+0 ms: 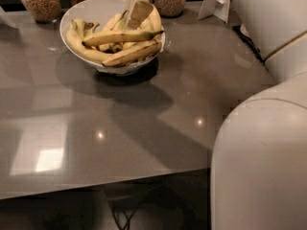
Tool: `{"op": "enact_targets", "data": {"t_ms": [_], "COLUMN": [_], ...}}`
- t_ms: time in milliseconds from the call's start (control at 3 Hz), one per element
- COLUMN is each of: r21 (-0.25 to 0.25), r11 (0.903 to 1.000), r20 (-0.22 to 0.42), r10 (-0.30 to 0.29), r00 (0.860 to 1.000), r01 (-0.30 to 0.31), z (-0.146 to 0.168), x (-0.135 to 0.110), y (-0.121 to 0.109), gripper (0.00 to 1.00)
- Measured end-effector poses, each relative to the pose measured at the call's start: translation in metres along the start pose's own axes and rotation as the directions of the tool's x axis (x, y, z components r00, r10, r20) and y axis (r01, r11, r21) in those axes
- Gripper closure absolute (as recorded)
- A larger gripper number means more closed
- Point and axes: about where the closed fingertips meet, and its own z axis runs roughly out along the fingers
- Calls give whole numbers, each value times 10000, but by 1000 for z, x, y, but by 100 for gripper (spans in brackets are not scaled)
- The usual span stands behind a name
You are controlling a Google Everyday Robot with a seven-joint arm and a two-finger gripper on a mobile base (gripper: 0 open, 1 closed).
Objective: Pick banana from white bowl
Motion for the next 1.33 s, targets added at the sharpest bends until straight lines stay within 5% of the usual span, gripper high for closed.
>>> {"op": "enact_targets", "data": {"t_ms": [333, 1000, 1333], "r21": [-307, -866, -879], "r11": [9994, 9952, 9947], "r20": [20, 8, -20], "r10": [130, 463, 527], "r00": [9999, 9989, 9986], "r01": [-129, -461, -527], "z": [13, 41, 44], "x": [0, 10, 15], "y": [3, 8, 6], "gripper": [50, 27, 28]}}
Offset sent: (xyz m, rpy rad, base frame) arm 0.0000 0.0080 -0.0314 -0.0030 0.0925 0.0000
